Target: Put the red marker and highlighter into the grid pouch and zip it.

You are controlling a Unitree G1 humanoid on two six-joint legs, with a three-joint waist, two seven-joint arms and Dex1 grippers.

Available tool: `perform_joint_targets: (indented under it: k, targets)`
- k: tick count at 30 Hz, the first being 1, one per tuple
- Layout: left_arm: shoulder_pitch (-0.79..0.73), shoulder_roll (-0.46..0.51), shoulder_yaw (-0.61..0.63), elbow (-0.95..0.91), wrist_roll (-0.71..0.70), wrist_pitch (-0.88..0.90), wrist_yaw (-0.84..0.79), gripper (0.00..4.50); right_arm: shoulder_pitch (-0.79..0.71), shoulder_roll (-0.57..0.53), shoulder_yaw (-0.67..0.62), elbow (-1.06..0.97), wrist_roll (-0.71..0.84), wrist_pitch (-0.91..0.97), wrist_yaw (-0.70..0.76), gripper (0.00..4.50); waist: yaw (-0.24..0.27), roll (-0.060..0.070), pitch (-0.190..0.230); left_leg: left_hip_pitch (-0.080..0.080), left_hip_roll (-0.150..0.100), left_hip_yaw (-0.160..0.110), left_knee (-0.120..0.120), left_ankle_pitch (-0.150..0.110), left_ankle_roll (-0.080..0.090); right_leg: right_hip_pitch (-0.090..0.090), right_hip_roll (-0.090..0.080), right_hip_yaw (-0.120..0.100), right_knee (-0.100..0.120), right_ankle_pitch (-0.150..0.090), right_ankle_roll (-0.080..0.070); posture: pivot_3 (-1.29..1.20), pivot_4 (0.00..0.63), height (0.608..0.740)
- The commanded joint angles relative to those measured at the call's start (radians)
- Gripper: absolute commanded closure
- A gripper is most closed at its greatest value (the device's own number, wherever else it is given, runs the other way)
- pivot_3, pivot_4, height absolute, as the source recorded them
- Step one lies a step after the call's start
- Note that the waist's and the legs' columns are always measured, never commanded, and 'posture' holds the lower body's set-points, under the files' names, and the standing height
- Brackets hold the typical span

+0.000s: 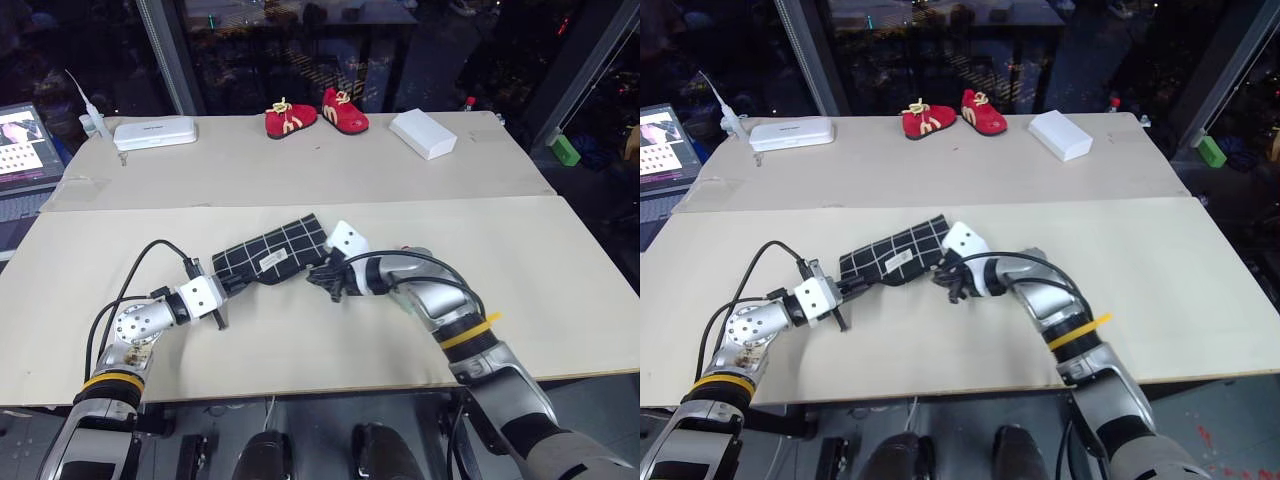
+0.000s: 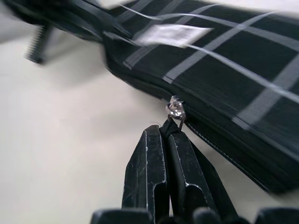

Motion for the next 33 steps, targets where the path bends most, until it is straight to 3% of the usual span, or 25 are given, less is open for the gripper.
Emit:
perform_joint_targets:
  k: [1,11,21,33]
  targets:
    - [-0.019,-0.019,-0.022,0.01,0.016,0.006,-0.008,4.5,-0.026,0.033,0.067,-0.027,-0.018,-0.026,0.03,4.45,0.001,0.0,0.0,0.0,0.0,0.0,0.0,0.0,0.0,0.0,0.0,0.0,0.0,0.0,0.0,0.0,0.15,0.74]
    - [-0.024,-0.033,-0.023,0.01,0.01,0.006,-0.027,4.5,-0.102,0.125,0.069,0.17,-0.093,-0.115,-0.063,4.45,0.0,0.0,0.0,0.0,0.0,0.001,0.0,0.001,-0.001,0.0,0.0,0.0,0.001,0.0,0.0,0.0,0.15,0.74]
    - [0.008,-0.045,-0.023,-0.065,-0.001,0.049,-0.028,4.5,-0.223,0.058,-0.038,0.385,-0.128,-0.22,-0.138,4.45,-0.002,0.0,0.0,-0.004,0.0,0.001,0.0,0.0,-0.001,-0.002,0.0,-0.001,0.0,0.0,0.0,0.0,0.15,0.74]
    - [0.005,-0.052,-0.01,-0.071,-0.01,0.071,-0.022,4.5,-0.108,0.1,0.063,0.209,-0.147,-0.16,-0.056,4.45,-0.005,0.0,0.0,-0.005,0.001,0.001,0.0,0.0,-0.001,-0.003,0.001,-0.001,0.0,0.0,0.0,0.0,0.15,0.74]
